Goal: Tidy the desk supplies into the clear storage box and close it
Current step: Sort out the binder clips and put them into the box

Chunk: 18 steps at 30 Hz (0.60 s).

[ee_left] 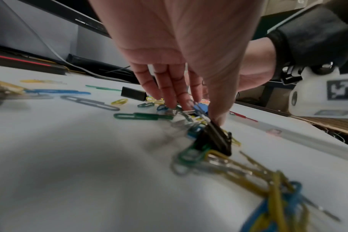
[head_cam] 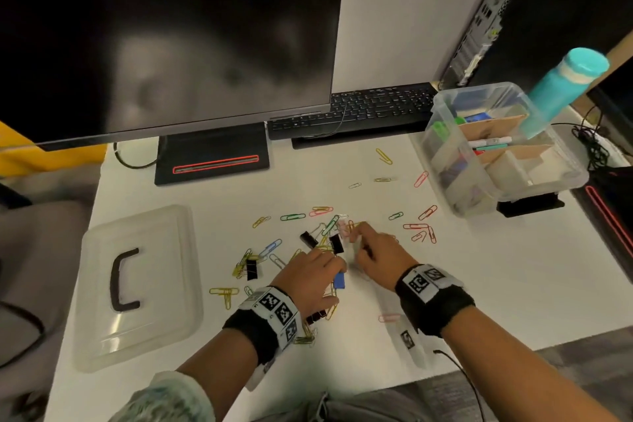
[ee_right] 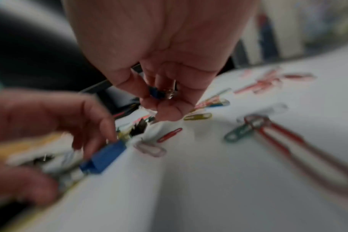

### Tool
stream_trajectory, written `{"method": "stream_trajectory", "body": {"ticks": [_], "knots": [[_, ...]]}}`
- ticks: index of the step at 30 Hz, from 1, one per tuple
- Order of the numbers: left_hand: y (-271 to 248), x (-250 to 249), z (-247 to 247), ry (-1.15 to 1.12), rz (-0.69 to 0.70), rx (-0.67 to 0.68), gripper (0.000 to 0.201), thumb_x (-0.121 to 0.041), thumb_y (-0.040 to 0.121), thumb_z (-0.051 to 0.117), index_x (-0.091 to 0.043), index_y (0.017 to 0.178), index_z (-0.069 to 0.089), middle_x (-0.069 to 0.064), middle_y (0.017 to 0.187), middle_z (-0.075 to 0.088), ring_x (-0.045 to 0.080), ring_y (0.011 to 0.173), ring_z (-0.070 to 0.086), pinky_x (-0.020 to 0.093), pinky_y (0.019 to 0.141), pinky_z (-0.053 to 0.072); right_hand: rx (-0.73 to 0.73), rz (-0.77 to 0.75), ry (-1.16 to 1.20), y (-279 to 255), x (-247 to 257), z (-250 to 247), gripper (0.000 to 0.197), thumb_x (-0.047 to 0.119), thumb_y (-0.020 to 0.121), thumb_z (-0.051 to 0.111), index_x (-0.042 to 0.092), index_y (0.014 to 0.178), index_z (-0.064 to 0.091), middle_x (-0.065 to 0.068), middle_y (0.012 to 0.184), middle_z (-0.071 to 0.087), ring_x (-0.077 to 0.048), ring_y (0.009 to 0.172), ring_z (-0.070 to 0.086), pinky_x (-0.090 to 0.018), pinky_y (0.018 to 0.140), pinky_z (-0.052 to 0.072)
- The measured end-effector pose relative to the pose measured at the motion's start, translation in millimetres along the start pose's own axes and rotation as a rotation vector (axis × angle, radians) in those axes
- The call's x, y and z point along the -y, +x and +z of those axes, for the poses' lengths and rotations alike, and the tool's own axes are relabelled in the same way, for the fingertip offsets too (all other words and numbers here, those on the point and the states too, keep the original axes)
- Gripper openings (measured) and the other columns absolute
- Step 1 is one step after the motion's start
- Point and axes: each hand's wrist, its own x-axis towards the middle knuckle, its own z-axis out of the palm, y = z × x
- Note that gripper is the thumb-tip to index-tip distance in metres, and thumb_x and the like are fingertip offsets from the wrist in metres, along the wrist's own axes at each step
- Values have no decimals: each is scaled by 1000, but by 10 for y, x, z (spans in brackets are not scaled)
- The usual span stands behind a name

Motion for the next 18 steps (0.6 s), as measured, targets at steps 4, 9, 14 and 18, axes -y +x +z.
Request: {"method": "stream_trajectory", "body": {"ticks": [4,9,14,18], "knots": [[50,39,62,-27,-51,-31,47,-39,88,55,-19,128,41,-3,130,47,17,120,40,30,92,33,169,-123,-333,193,125,-9,45,25,93,49,23,137,40,-3,92,61,-22,88,53,-27,72,40],[15,81,60,-57,-21,-96,37,-38,85,57,-20,117,52,-2,118,49,16,110,44,28,89,39,237,-78,-473,297,153,-27,43,26,91,53,21,133,45,-6,128,52,-28,117,42,-37,95,39],[-184,208,-150,-624,-164,-388,30,-29,80,68,-26,105,51,-14,103,54,1,97,54,22,85,48,-14,109,39,125,118,-37,22,25,87,57,12,104,53,1,89,51,-14,78,48,-27,70,40],[-206,360,-362,-1040,-322,-449,43,-7,83,66,-24,117,45,-6,94,55,9,79,61,21,77,51,-36,444,1095,7,44,-103,15,12,75,52,10,89,50,-9,77,49,-20,62,47,-32,60,47]]}}
